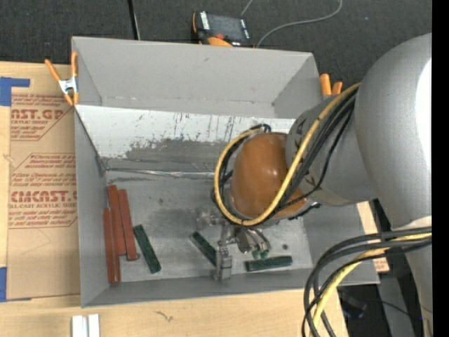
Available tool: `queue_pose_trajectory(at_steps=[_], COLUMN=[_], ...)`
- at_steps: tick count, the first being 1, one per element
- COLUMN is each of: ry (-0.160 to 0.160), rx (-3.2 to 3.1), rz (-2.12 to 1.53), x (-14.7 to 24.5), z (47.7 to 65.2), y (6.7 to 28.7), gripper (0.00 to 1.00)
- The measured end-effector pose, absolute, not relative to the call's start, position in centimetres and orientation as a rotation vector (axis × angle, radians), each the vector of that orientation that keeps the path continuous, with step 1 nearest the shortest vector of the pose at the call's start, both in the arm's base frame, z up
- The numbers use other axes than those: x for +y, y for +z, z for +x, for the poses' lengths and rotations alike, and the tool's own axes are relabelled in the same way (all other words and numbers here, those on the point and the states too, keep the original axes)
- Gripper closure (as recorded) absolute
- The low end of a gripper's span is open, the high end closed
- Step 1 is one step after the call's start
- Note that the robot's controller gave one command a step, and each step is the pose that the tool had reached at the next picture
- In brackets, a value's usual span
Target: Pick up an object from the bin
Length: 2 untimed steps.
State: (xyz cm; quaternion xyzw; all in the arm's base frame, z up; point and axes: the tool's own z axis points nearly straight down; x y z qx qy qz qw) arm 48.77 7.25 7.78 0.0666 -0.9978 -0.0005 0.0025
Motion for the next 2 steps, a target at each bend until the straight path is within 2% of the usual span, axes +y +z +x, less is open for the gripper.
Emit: queue_pose_trajectory(at_steps=[1,2], ry=[-0.001,-0.001], rx=[-3.134,-3.087], rz=[0.205,0.631], x=[7.1,9.8], z=[48.9,53.1], y=[8.1,20.3], gripper=[1.0,1.0])
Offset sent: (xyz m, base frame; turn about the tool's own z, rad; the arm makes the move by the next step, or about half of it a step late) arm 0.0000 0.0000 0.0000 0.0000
